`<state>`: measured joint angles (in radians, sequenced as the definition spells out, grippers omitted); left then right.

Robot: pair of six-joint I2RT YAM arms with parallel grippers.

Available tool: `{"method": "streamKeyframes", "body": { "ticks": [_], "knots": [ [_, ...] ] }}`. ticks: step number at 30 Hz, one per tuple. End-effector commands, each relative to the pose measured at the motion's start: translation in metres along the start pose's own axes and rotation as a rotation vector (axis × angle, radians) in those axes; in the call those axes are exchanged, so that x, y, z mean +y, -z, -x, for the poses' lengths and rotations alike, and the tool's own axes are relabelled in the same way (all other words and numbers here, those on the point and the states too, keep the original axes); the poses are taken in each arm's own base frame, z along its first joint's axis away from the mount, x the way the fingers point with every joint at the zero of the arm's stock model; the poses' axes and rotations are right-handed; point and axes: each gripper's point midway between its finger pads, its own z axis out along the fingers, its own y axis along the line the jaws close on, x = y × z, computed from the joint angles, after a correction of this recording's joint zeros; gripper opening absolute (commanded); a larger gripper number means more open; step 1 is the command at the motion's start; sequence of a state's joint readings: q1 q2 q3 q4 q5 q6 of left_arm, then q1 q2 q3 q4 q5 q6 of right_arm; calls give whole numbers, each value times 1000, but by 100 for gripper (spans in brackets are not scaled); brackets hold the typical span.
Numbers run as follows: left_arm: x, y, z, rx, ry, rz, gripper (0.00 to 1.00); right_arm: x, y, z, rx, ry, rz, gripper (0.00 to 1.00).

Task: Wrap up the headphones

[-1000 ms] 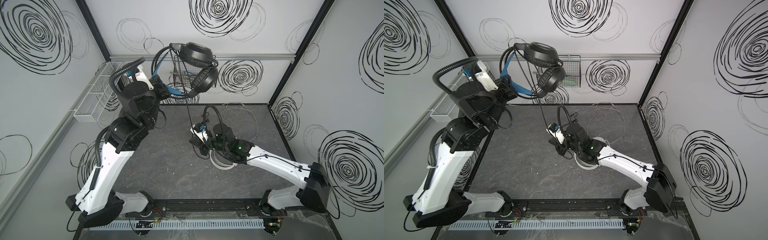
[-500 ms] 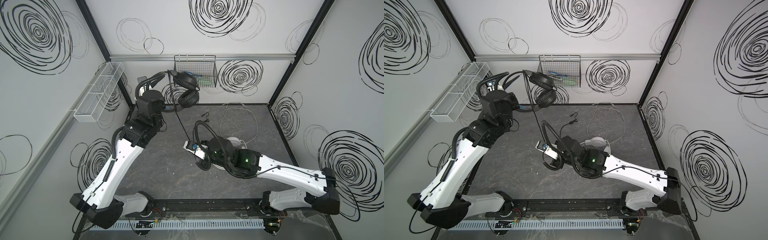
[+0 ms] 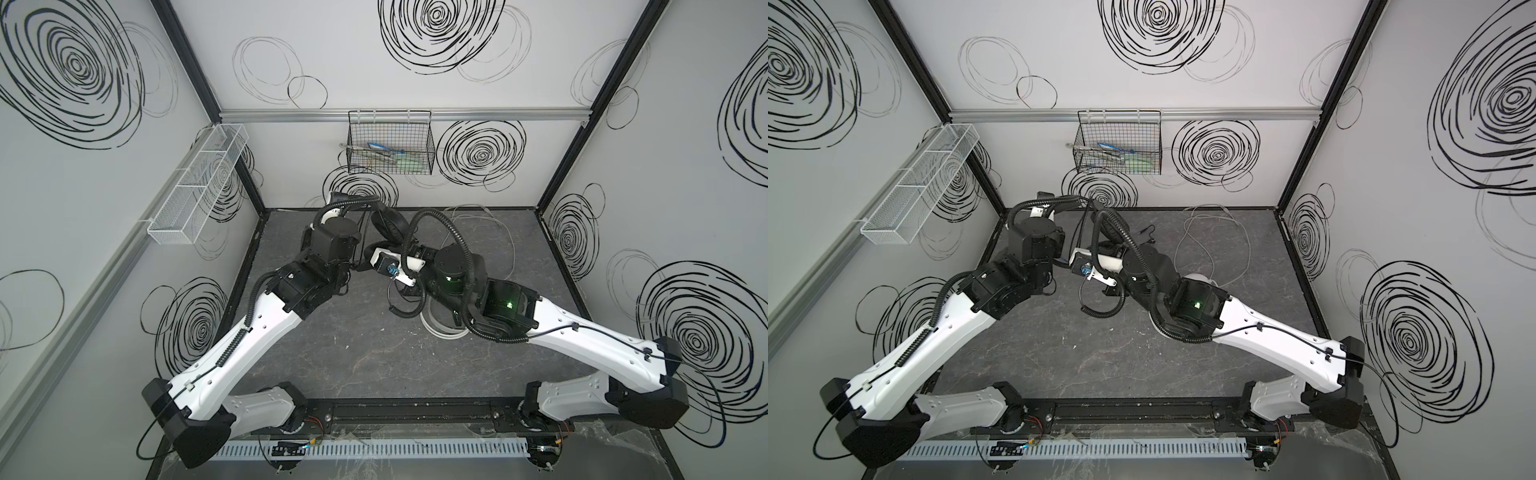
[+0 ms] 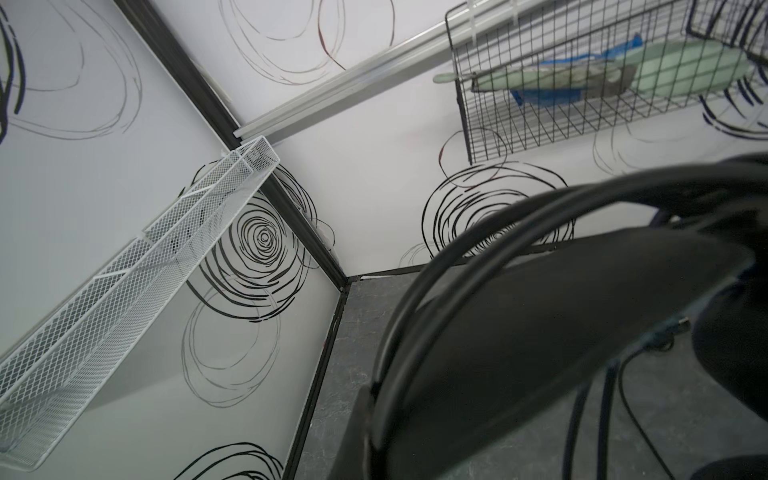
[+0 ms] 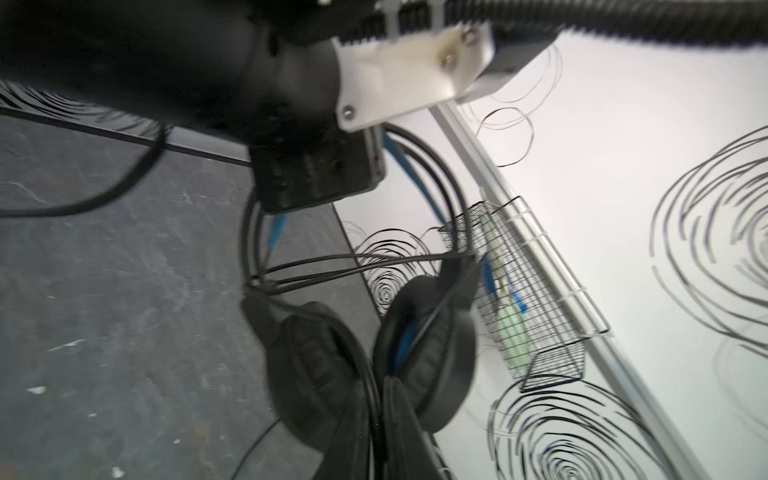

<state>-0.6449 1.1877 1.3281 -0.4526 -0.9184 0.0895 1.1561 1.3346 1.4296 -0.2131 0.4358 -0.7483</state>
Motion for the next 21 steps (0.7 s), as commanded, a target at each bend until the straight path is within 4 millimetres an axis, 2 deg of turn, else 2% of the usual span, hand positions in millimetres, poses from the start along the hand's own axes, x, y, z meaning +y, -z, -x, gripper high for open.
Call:
{"method": "streamKeyframes", "body": {
  "ticks": [1,6,8,12,17,21],
  "knots": [
    [9,15,13,-60,36,-48,0,-35,-7,-1,35,82,-136,13],
    [-21,24,0,-41,-52,-237,0,-62,-9,-10,49,67,-201,15],
    [-38,37,-2,-71,-81,-353,0,-72,-9,-13,51,60,-217,17],
    [-60,58,-6,-91,-103,-501,0,-84,-7,-15,45,43,-243,20],
    [-66,79,-4,-133,-58,-612,0,-83,-8,-24,58,22,-246,20],
    [-61,88,3,-148,-2,-647,0,-100,-4,-36,53,-89,-276,20]
  ]
}}
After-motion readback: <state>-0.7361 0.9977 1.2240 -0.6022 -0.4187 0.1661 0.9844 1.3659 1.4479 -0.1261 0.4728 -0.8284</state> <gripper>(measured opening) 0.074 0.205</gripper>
